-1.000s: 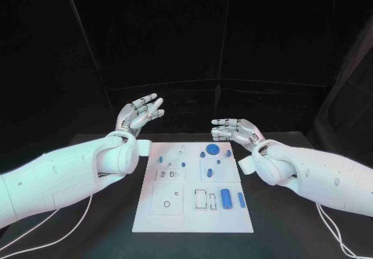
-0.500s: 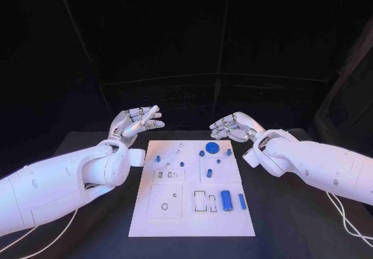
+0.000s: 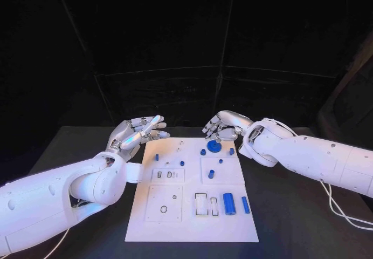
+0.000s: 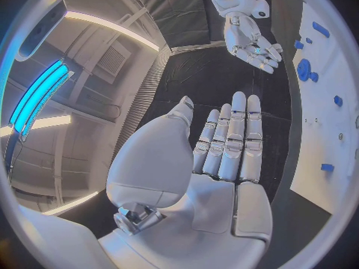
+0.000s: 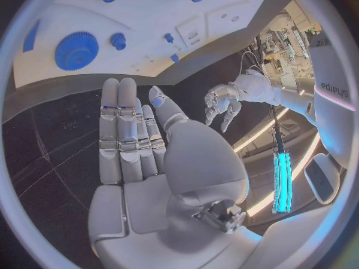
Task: Assemble the parts on the task board
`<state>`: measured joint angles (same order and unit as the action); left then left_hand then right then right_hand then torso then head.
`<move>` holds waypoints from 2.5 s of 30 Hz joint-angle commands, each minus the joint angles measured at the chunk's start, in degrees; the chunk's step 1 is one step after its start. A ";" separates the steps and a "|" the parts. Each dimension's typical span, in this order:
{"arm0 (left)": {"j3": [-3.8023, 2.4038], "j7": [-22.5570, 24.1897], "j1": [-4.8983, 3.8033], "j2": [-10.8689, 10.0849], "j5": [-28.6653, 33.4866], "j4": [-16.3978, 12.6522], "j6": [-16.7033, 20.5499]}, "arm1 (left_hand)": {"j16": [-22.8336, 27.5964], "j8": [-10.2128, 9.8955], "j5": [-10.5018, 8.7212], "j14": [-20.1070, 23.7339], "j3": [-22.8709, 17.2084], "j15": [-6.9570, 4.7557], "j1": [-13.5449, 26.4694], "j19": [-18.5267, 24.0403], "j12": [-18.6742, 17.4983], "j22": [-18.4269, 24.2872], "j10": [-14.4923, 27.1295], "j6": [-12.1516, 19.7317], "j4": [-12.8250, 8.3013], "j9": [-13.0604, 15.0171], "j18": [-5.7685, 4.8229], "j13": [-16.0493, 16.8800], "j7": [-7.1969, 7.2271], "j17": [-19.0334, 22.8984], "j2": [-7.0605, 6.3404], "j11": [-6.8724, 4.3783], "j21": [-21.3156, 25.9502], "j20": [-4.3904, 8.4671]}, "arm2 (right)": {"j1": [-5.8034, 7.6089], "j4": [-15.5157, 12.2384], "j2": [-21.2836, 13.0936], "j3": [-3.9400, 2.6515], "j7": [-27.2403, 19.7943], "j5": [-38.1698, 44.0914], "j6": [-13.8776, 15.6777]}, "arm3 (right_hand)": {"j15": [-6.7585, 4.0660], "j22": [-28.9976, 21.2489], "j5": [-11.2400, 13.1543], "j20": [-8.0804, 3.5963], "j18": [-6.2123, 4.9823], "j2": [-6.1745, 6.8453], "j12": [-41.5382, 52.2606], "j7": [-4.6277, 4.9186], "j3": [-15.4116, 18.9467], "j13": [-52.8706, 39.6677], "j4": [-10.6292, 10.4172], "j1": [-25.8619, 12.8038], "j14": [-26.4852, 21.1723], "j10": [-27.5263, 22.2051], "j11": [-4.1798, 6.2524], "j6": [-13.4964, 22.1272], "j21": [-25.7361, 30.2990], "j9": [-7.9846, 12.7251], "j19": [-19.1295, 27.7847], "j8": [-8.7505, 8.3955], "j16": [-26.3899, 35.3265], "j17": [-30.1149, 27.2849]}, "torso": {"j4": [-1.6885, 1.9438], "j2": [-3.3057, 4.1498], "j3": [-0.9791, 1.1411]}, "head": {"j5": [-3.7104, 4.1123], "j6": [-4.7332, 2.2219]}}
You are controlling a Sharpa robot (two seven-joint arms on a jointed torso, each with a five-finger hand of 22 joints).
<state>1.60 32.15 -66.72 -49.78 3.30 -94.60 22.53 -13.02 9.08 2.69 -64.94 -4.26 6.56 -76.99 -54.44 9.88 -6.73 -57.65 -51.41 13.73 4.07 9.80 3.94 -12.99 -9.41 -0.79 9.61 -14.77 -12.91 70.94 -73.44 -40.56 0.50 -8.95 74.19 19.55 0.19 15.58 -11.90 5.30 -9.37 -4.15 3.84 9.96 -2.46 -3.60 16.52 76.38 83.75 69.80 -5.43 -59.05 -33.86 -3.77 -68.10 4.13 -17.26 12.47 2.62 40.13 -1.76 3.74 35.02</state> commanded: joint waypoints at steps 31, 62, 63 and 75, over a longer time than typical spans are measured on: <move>-0.07 -1.70 -0.10 -0.12 -0.30 -1.25 -3.43 | 1.78 -1.32 0.05 1.49 1.14 0.65 -0.26 0.57 -1.39 0.82 0.18 -0.14 -0.61 -0.31 0.60 -0.17 -0.69 -0.20 0.55 0.66 1.21 -0.55 | 0.97 -0.23 3.02 -0.23 12.13 19.62 -13.43 | 0.57 18.81 1.37 0.48 -0.05 0.60 -0.18 -0.50 -3.59 -0.02 -0.52 -3.07 1.88 -4.34 -0.25 1.49 -23.33 -0.06 0.93 -0.31 -33.49 24.59 | 0.53 3.33 -0.02 | 0.56 -0.78; -0.07 -2.52 -0.11 0.20 -0.30 -0.50 -4.29 | 2.09 -1.65 0.10 1.39 1.00 0.72 -1.12 0.54 -1.80 1.03 0.37 0.04 -1.41 -0.31 0.65 -0.17 -0.81 -0.39 0.89 0.77 1.40 -0.66 | 0.96 1.69 4.77 -0.22 12.20 19.65 -14.75 | 0.06 30.19 4.48 0.19 1.32 -1.29 -0.24 -0.88 -11.66 -0.03 -0.65 -3.54 1.59 -1.69 0.34 -1.26 -33.04 -0.11 -1.19 -0.25 -45.02 35.28 | 0.63 3.83 -0.04 | 0.60 -0.43; -0.07 -2.55 -0.11 0.20 -0.30 -0.50 -4.29 | 2.11 -1.67 0.10 1.40 0.99 0.73 -1.17 0.54 -1.83 1.05 0.39 0.06 -1.47 -0.31 0.65 -0.17 -0.82 -0.40 0.91 0.78 1.42 -0.67 | 0.96 1.67 4.79 -0.22 12.29 19.65 -14.56 | 0.06 30.27 4.49 0.20 1.33 -1.26 -0.23 -0.88 -11.77 -0.04 -0.70 -3.62 1.58 -1.64 0.35 -1.31 -33.12 -0.11 -1.18 -0.23 -45.11 35.36 | 0.61 3.83 -0.05 | 0.58 -0.45; -0.07 -2.80 -0.11 0.08 -0.30 -0.36 -4.37 | 2.21 -1.77 0.11 1.43 0.98 0.76 -1.31 0.56 -1.90 1.10 0.48 0.15 -1.64 -0.32 0.65 -0.17 -0.86 -0.43 0.93 0.82 1.47 -0.70 | 0.95 -0.31 4.00 -0.28 13.21 17.67 -3.06 | -0.48 34.18 5.91 0.29 1.92 -0.79 -0.04 -1.14 -13.87 -0.19 -1.99 -4.75 1.59 0.24 0.83 -3.03 -35.96 -0.33 -2.64 0.12 -48.02 38.16 | 0.61 3.91 -0.11 | 0.37 -0.64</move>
<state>1.58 29.38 -66.75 -49.70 3.29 -94.91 19.01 -11.04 7.56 2.69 -63.79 -3.25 7.27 -77.71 -54.01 8.19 -5.72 -57.22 -51.40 12.39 3.84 9.74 3.86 -12.98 -9.78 -0.06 10.03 -13.53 -13.33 71.74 -73.44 -36.52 0.29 3.49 92.89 10.68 -0.03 49.77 -6.31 5.73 -8.43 -4.79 3.86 8.83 -15.97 -3.71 14.40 72.00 83.94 69.72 -4.51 -61.80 -69.62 -4.03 -70.37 4.06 -65.09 50.60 3.25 44.01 -1.82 4.15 34.49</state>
